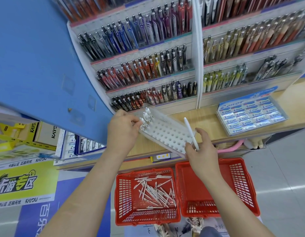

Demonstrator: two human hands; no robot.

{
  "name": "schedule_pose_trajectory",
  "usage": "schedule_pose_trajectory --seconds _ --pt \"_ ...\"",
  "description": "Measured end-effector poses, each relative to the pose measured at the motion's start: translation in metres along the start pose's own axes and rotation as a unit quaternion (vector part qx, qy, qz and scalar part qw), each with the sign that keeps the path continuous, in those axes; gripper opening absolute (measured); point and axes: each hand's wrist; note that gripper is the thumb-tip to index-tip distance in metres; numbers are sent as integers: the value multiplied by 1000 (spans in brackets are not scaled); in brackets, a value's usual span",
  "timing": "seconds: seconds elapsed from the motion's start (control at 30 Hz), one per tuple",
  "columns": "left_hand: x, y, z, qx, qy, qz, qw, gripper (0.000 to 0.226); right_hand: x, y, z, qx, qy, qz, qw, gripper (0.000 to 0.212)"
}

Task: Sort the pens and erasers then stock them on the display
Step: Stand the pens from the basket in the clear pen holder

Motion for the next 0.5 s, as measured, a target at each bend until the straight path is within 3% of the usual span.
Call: schedule_pose_trajectory --seconds 0.3,0.43,0.5 --pt "-16 -17 3 61 -79 68 993 17 0 -15 -1 -18 11 10 1000 50" --pt "-17 -11 9 56 -71 65 994 15 4 -19 10 -8 14 51 999 15" --pt "-18 -5 13 22 -54 43 997 15 7 -20 19 29 20 70 997 27"
Point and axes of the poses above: each hand's wrist, its own y-axis away from the middle knuckle, its own z-axis out of the back of the hand, x = y × z, and after that the axes turned 5 degrees about z, right-handed
